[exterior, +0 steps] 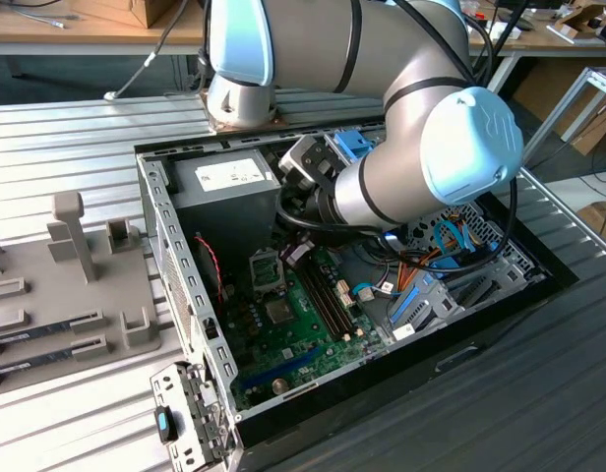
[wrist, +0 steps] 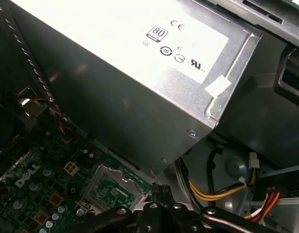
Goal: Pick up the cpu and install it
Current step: 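Close the cpu cover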
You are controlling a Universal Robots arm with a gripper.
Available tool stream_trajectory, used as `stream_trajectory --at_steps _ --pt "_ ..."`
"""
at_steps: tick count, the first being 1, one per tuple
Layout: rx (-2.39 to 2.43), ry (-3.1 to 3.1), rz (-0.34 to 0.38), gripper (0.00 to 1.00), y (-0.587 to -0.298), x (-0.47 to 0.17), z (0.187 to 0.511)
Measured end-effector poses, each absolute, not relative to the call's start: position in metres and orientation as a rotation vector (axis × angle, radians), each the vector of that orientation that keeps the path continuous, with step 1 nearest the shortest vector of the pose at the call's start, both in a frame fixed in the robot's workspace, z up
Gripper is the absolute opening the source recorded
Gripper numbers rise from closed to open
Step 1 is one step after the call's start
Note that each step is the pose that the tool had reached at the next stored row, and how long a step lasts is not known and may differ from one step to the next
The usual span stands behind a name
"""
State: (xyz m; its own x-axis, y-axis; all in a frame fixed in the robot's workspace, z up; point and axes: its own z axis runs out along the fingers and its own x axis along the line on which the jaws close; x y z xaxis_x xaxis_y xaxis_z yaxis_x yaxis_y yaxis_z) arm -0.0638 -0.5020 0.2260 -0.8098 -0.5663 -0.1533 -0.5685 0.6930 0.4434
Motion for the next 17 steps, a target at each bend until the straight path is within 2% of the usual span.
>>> stream_trajectory --at_steps 4,17 --pt "-0.973 2.873 0.782 0.11 -0.5043 -0.0638 0.2262" --pt "-0.973 2.873 0.784 0.11 -0.5085 -0.0638 0.2264"
